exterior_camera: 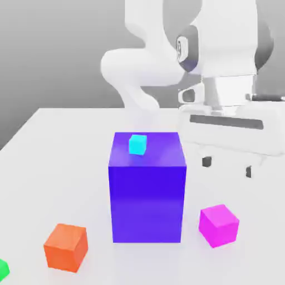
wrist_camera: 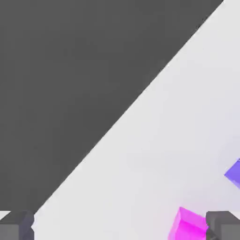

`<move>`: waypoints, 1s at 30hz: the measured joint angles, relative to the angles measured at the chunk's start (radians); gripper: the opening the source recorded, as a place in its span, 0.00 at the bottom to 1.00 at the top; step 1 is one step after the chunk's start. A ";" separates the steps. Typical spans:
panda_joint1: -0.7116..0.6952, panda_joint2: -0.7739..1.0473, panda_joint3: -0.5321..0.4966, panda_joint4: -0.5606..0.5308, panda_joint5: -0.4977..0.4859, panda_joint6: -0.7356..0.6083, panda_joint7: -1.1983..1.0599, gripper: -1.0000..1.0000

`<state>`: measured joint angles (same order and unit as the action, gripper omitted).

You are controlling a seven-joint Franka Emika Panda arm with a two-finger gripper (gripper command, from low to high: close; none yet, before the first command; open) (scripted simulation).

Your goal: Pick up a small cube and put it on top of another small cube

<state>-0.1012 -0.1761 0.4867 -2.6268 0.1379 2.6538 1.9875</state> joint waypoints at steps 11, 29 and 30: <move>0.078 0.301 -0.020 -0.087 -0.318 0.170 0.616 0.50; 0.174 0.241 -0.072 -0.090 -0.214 0.127 0.515 0.00; 0.184 0.240 -0.064 -0.081 -0.210 0.120 0.476 0.00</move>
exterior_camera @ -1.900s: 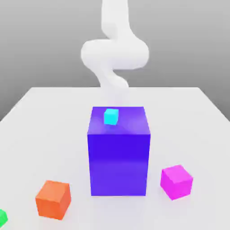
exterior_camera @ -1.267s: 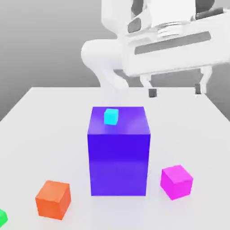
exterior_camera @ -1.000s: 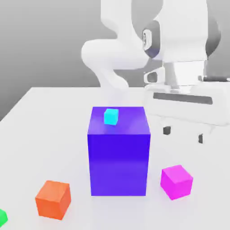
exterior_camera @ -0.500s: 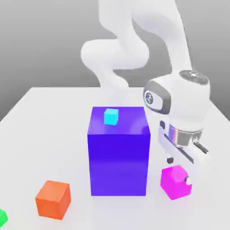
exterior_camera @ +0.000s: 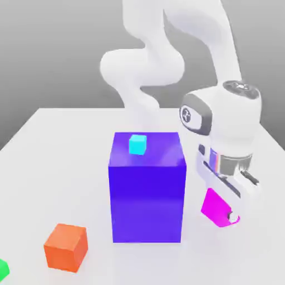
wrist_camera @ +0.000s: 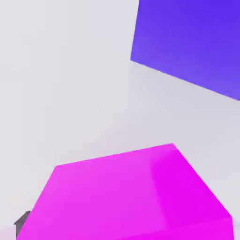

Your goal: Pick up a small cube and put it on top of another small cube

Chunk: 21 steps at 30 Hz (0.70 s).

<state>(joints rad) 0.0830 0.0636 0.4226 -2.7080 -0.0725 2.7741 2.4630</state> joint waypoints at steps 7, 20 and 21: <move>-0.008 0.056 0.025 0.104 -0.033 -0.030 -0.288 0.00; -0.292 0.183 -0.116 0.358 -0.007 -0.150 -0.830 0.00; -0.321 0.188 -0.134 0.372 -0.002 -0.159 -0.852 0.00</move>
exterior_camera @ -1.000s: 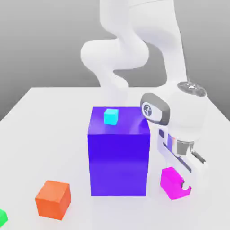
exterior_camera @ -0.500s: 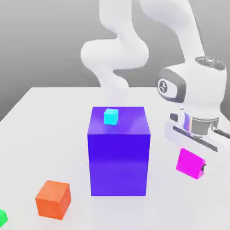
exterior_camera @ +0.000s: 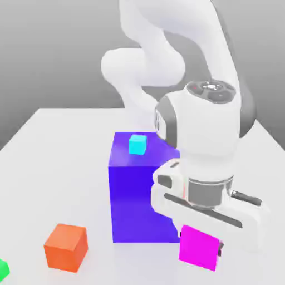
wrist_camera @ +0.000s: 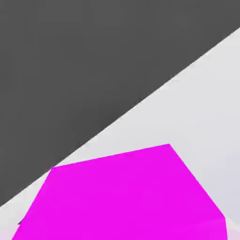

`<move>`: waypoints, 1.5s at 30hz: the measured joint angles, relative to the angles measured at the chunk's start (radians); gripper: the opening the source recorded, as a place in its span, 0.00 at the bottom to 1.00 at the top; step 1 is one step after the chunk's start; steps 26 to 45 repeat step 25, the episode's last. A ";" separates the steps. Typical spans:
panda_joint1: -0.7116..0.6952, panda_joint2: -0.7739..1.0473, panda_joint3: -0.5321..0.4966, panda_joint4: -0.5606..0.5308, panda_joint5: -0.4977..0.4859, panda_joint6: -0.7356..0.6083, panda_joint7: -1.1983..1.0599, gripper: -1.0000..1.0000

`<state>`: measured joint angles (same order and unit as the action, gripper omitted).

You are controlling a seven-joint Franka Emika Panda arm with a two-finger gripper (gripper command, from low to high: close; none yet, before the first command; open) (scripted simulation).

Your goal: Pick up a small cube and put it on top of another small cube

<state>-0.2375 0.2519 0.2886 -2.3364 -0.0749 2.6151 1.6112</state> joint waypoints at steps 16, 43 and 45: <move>-0.351 0.188 -0.273 0.163 0.067 0.000 -0.193 1.00; -0.356 0.102 -0.277 0.161 0.068 -0.086 -0.194 1.00; -0.356 0.102 -0.277 0.161 0.068 -0.086 -0.194 1.00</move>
